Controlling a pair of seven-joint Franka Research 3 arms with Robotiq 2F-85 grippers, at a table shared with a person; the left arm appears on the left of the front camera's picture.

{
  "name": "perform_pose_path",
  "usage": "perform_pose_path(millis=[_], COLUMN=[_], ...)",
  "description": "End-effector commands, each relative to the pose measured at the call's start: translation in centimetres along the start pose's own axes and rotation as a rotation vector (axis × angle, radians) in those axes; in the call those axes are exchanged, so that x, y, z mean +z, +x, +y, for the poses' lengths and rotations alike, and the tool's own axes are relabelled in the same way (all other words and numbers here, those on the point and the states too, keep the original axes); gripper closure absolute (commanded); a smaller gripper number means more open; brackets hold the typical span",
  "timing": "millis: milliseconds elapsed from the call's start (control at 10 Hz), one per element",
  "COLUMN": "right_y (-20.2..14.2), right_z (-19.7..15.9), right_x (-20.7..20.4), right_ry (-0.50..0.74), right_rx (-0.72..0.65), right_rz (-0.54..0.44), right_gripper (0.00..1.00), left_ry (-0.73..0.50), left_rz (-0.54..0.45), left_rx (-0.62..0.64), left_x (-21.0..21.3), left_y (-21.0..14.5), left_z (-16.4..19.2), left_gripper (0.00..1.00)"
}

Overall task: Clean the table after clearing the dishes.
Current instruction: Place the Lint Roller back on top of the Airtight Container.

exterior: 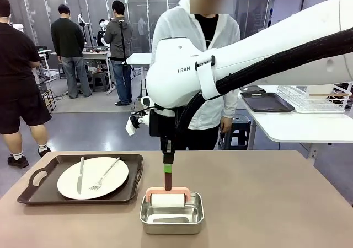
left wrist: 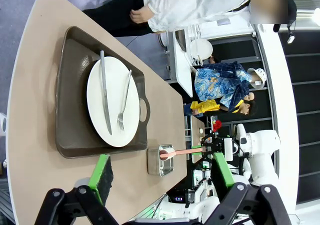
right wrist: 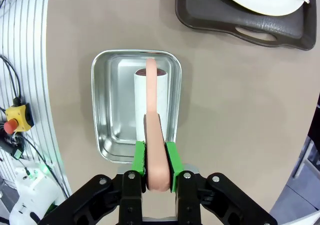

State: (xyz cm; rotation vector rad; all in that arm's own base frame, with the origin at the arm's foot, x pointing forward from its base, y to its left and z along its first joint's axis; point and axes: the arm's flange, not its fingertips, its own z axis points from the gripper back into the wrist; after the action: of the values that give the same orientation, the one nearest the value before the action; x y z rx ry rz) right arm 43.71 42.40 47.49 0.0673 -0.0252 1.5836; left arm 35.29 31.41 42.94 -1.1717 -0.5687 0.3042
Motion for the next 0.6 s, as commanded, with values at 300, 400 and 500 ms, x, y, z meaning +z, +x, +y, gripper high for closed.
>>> perform_pose_path(millis=[300, 400, 500], right_y=[0.2, 0.0, -0.2], right_z=[-3.1, -3.5, -3.8], right_x=[-2.2, -2.8, -3.3], right_ry=[-0.020, -0.036, -0.038], right_rx=[0.041, 0.038, 0.047], right_rz=[0.024, 0.027, 0.028], right_gripper=[0.78, 0.78, 0.78], left_ry=[-0.013, -0.013, -0.013], left_rz=[-0.006, -0.006, -0.006], left_rx=[-0.002, -0.002, -0.002], left_x=[0.3, 0.3, 0.3], left_y=[-0.1, -0.1, -0.1], left_z=[-0.1, -0.1, -0.1], left_gripper=[0.00, 0.00, 0.00])
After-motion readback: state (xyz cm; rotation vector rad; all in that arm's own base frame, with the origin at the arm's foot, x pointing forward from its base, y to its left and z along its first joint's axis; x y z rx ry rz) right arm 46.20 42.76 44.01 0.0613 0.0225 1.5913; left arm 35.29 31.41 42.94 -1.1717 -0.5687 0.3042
